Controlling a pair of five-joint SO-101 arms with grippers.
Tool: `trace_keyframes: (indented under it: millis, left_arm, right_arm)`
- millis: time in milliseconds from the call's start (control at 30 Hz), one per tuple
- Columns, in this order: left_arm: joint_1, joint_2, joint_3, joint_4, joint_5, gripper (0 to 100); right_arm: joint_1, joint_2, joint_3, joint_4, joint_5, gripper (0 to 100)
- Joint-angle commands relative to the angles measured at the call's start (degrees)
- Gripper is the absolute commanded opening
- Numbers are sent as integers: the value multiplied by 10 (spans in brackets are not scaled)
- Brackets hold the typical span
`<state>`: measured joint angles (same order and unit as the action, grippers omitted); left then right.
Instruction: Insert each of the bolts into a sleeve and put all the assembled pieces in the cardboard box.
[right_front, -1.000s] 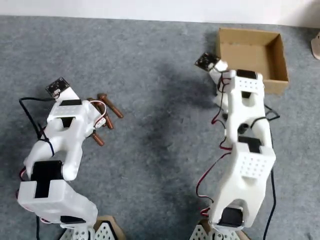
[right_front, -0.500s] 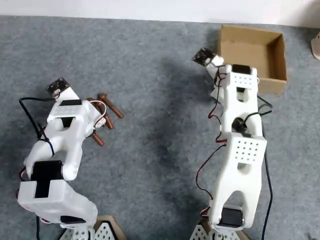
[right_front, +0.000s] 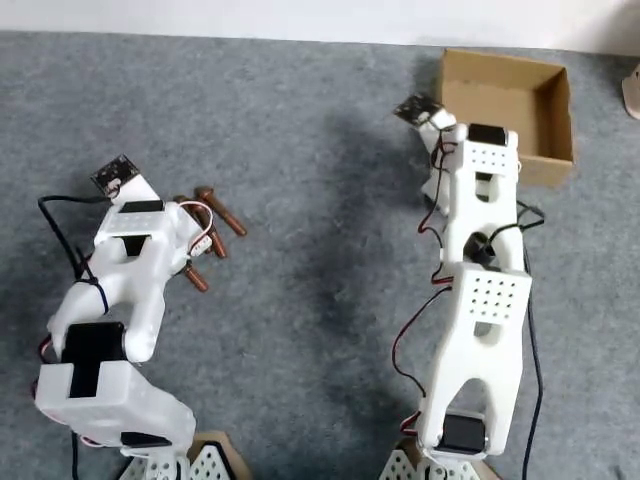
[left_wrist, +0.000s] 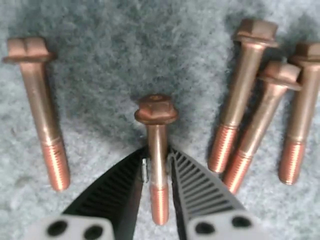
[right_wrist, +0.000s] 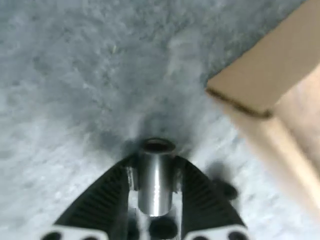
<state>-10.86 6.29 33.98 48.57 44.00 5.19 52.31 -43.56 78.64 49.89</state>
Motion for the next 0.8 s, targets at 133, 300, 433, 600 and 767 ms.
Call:
trace_keyframes:
  millis: [133, 300, 433, 600, 767]
  left_arm:
    - [9, -1, 1, -4, -6, 7]
    - [9, -1, 1, -4, -7, 7]
    - [27, -2, 0, 25, -15, 7]
    - [44, -4, -12, 70, -59, 7]
    - [30, -4, -66, 127, -62, 7]
  right_arm:
    - [-20, -160, -6, 124, -93, 6]
    - [-24, -240, -5, 183, -151, 6]
    - [-28, -311, -1, 223, -210, 5]
    - [-19, -441, 123, 222, -229, 5]
    - [-28, -593, 273, 218, -229, 5]
